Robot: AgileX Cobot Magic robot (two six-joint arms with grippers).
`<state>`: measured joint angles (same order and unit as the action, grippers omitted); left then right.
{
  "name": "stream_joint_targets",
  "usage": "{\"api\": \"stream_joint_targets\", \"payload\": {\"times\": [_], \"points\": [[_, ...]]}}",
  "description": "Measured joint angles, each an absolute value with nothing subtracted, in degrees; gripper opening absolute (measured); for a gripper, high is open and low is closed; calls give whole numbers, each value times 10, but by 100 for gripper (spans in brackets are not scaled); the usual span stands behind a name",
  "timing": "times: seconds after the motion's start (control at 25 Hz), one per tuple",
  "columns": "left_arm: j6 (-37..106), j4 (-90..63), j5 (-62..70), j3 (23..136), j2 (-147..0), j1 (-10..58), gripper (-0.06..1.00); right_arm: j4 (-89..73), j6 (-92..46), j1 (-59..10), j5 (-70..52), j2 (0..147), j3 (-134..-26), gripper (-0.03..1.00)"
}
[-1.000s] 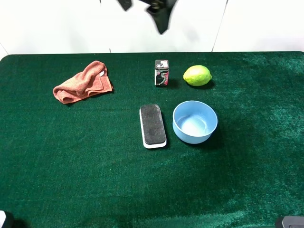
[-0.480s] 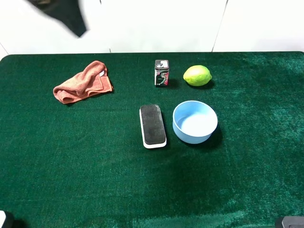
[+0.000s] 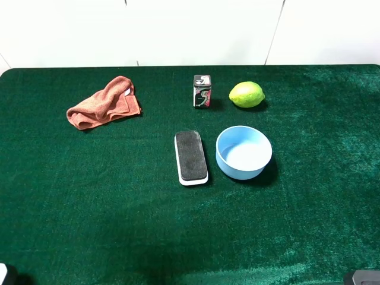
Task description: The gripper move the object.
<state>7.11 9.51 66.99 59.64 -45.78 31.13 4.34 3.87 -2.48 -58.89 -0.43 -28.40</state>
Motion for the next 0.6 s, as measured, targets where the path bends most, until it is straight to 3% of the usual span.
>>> {"api": "stream_joint_targets", "payload": {"times": [0.4,0.6], "points": [[40,100,670,502,-236,308,97,43,39,-25,-589,-4,-284,69],[14,84,670,443,-169,258,97,43,39,-25,-589,-4,-284,69]]}}
